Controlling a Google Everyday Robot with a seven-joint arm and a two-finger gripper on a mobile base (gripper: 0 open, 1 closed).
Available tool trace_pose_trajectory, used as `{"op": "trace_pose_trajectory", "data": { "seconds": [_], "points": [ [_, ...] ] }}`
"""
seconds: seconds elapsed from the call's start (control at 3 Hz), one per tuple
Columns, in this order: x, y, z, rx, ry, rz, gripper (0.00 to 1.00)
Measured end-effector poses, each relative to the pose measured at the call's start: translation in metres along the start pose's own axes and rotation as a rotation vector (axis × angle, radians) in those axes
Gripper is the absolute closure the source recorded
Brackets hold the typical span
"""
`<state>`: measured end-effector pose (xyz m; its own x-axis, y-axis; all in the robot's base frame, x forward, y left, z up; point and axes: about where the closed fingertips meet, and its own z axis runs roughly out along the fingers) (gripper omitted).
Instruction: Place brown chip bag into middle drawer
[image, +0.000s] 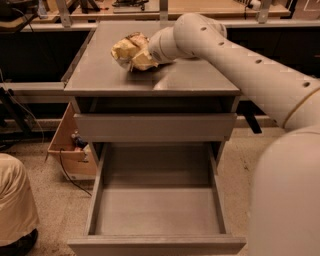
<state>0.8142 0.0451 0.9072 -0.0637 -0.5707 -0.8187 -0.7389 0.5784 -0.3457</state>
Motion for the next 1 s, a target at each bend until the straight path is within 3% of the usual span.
{"op": "trace_pose_trajectory", "data": {
  "seconds": [0.33, 0.67, 1.0],
  "points": [
    [0.002, 0.006, -0.040, 0.009, -0.021, -0.023, 1.00],
    [0.007, 0.023, -0.095, -0.015, -0.064, -0.007, 1.00],
    [0.012, 0.048, -0.150, -0.075, -0.124, 0.036, 1.00]
  ]
}}
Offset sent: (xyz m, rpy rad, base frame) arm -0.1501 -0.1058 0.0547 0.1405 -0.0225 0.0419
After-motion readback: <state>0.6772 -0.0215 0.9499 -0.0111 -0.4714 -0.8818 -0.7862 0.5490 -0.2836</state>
